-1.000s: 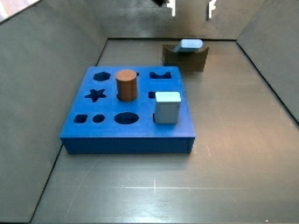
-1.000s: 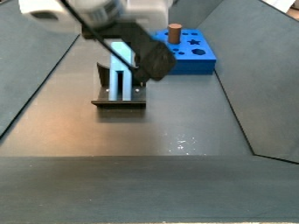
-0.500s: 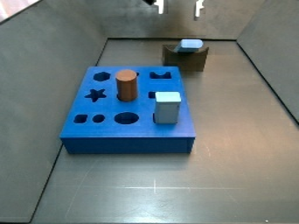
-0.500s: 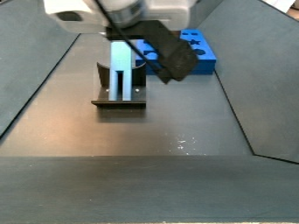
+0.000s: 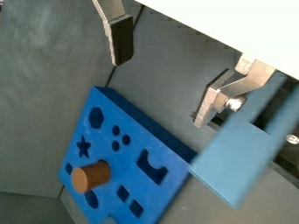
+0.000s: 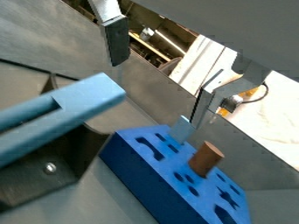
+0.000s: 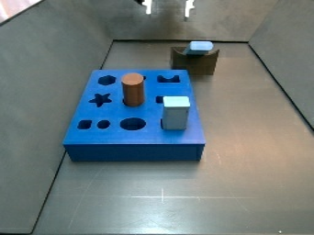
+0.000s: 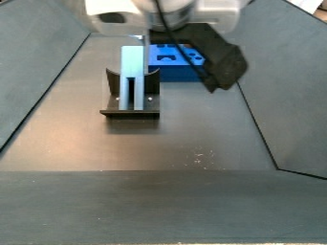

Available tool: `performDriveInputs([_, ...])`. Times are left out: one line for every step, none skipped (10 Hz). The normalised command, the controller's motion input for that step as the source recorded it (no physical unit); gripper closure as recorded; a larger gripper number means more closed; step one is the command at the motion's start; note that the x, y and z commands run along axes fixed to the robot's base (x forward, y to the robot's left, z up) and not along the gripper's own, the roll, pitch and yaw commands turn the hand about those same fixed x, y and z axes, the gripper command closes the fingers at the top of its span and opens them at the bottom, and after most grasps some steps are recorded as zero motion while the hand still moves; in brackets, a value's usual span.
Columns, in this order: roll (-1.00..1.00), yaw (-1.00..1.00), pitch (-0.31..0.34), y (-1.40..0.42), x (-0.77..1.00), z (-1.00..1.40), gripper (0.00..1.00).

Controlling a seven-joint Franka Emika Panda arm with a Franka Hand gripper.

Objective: Pick up the square-circle object. Move up. Place the square-circle object on the fixture. Regrasp the square-circle object. Move to above the board. Insert the square-circle object.
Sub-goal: Regrasp the square-circle object.

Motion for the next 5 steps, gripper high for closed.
performDriveInputs([1.0, -0.93, -0.037, -1.0, -0.52, -0.63, 0.0])
performDriveInputs([1.0, -0.93, -0.038, -1.0, -0.4, -0.62, 0.0])
performDriveInputs([1.0, -0.93, -0.067, -1.0, -0.18, -0.41, 0.0])
performDriveInputs([1.0, -0.93, -0.09, -0.82, -0.06, -0.23, 0.0])
performDriveInputs([1.0, -0.93, -0.112, -0.61, -0.04, -0.14, 0.0])
